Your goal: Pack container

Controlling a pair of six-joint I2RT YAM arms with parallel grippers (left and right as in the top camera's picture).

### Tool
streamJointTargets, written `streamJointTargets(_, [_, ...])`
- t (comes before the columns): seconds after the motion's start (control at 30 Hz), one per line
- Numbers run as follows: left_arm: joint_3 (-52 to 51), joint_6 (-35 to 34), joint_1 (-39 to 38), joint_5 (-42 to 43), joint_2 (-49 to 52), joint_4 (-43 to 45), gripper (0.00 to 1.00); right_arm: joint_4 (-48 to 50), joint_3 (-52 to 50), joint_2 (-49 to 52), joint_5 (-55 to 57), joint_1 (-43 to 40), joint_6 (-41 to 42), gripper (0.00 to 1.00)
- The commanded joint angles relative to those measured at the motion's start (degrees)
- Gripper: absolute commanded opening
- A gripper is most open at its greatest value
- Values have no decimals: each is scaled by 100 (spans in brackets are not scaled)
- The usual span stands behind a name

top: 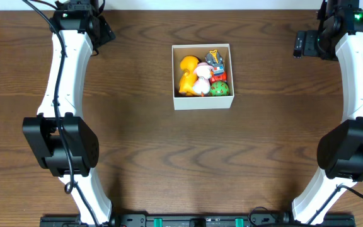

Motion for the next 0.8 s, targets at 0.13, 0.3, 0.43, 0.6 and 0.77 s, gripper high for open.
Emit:
streamJointTargets(0.13, [70, -92, -31, -92, -1353, -531, 98, -7, 98, -26, 37, -26, 98, 99])
streamJointTargets(0.3, [70, -94, -105, -87, -2653, -1126, 98, -7, 98, -26, 37, -26, 98, 99])
streamJointTargets(0.43, [70, -94, -105, -87, -3567, -1342, 98, -7, 98, -26, 37, -26, 98, 99])
streamJointTargets(0.6, [-22, -94, -105, -92, -4562, -1766, 98, -4, 98, -26, 37, -26, 98, 99])
streamJointTargets(0.77, [-876, -181, -105, -90, -5622, -1694, 98, -4, 98, -26, 37, -26, 98, 99])
